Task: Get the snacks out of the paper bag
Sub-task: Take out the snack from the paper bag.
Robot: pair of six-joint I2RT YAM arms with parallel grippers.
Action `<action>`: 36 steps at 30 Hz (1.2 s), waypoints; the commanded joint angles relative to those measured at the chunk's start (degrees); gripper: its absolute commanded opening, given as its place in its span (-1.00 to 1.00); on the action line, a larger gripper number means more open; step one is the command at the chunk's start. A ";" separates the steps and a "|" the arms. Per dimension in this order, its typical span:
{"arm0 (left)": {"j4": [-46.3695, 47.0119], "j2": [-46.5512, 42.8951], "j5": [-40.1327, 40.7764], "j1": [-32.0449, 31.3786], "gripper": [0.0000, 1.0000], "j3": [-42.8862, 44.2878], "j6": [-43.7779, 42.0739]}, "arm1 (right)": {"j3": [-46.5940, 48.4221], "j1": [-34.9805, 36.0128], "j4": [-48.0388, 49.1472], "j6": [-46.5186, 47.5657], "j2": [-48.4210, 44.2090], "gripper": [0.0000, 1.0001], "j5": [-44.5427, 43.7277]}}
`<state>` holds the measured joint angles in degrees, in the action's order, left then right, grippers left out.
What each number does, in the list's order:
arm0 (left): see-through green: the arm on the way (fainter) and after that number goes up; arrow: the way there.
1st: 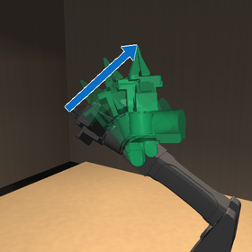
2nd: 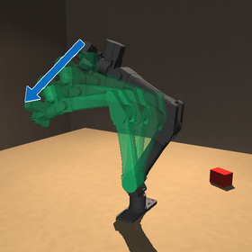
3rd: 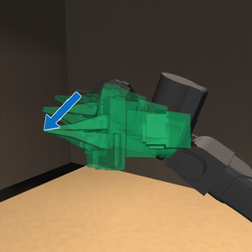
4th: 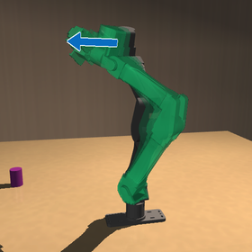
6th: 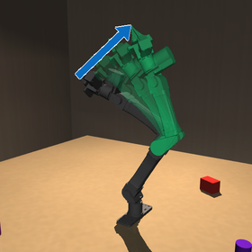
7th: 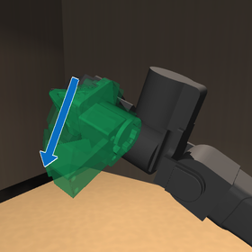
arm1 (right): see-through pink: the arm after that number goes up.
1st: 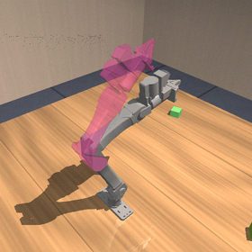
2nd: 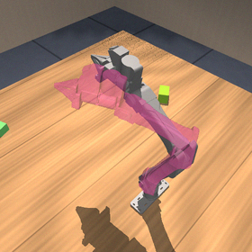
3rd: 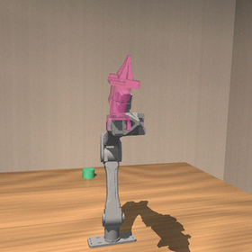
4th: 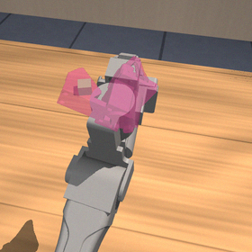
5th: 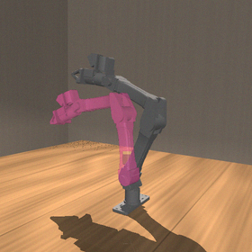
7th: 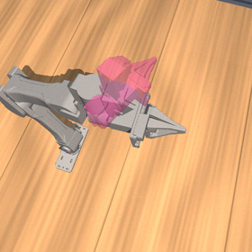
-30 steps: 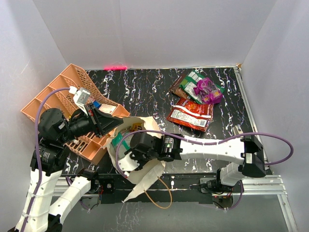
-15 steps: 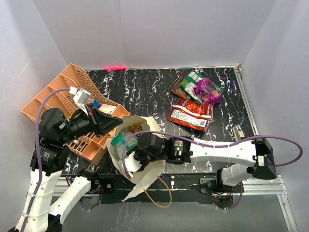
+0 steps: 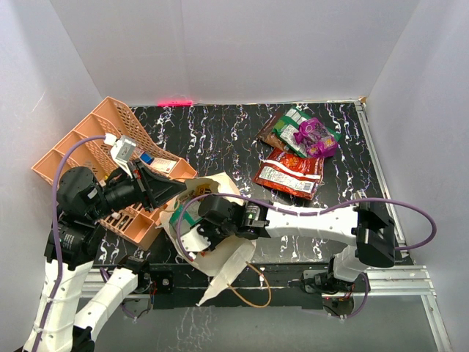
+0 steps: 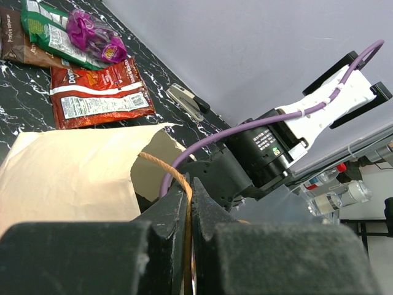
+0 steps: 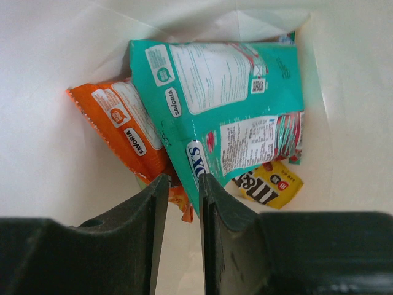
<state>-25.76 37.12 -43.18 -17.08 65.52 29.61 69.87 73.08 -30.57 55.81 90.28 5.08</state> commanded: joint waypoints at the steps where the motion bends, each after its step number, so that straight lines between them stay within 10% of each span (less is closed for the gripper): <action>1: 2.05 -0.51 -2.24 0.08 -1.00 0.36 0.39 | 2.25 -0.57 0.67 1.00 1.04 -0.36 -0.97; 16: 4.02 -0.78 -2.97 0.05 -1.00 -0.82 1.98 | 1.68 -1.05 10.37 -0.63 7.41 -0.15 -6.29; 28: 1.97 -1.04 -0.99 0.03 -1.00 -0.52 0.51 | 0.01 -1.36 16.62 -0.44 6.50 -0.85 -10.46; 36: -0.59 -1.13 3.11 0.05 -1.00 -0.04 -0.80 | -5.28 -1.36 28.11 -2.65 -4.84 -0.85 -5.60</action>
<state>-25.82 36.64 -42.46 -17.08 64.69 30.02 65.17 72.18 -14.41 55.07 93.34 -2.46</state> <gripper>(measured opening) 0.008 0.080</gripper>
